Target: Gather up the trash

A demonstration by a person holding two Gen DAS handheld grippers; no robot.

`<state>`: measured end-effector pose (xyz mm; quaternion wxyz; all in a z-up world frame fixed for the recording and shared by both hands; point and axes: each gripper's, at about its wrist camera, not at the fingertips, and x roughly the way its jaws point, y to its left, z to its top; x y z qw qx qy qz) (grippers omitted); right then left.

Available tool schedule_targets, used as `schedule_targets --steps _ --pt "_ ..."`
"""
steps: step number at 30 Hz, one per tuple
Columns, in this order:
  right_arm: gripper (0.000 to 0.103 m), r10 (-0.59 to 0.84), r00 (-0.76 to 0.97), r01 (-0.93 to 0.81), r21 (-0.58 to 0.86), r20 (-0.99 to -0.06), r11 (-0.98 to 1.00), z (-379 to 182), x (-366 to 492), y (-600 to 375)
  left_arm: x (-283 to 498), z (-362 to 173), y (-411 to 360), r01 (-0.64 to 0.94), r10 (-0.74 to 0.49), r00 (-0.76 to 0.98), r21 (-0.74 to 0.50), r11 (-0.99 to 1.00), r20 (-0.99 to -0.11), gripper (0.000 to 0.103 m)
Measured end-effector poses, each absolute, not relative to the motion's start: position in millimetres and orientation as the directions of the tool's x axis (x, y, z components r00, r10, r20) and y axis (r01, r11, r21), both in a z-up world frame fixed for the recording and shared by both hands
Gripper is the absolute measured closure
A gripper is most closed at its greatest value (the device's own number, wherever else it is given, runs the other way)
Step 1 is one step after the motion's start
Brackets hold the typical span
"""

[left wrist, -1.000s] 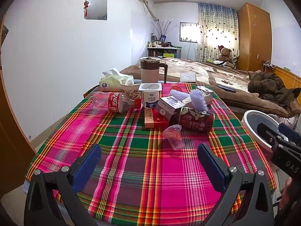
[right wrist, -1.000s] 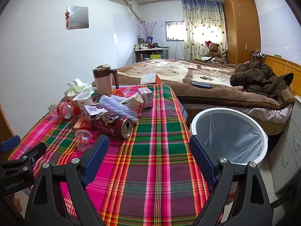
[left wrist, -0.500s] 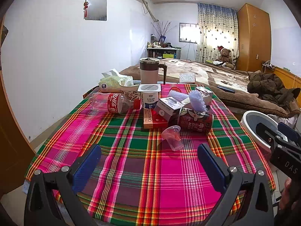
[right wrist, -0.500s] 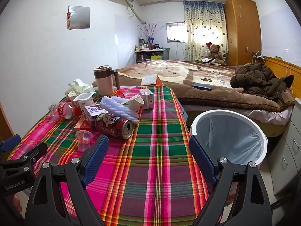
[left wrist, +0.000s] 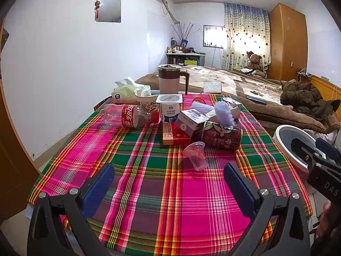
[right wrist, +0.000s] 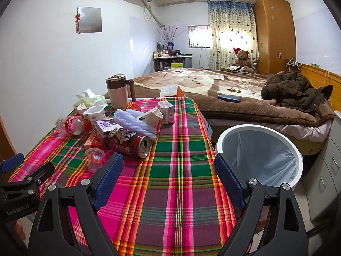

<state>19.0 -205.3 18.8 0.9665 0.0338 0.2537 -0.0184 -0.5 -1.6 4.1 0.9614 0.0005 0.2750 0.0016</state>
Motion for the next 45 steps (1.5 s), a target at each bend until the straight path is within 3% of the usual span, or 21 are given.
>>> schedule_targets --steps 27,36,41,45 --pt "0.014 -0.021 0.868 0.053 0.05 -0.496 0.997 16.0 35.3 -210.1 19.8 -1.8 -5.2 0.004 0.005 0.833 0.015 1.0 -0.553 0.0" --pt "0.014 0.044 0.878 -0.022 0.05 -0.476 0.998 21.1 71.8 -217.8 52.1 -21.5 -10.9 0.083 -0.105 0.773 -0.064 0.994 -0.626 0.0" --pt "0.014 0.111 0.852 -0.084 0.076 -0.512 0.994 11.5 99.8 -214.3 67.0 -34.5 -17.5 0.101 -0.125 0.74 -0.076 0.992 -0.66 0.005" --pt "0.019 0.177 0.84 -0.162 0.074 -0.514 0.984 8.6 113.1 -203.7 77.8 -45.6 -18.4 0.115 -0.149 0.706 -0.096 0.989 -0.692 0.02"
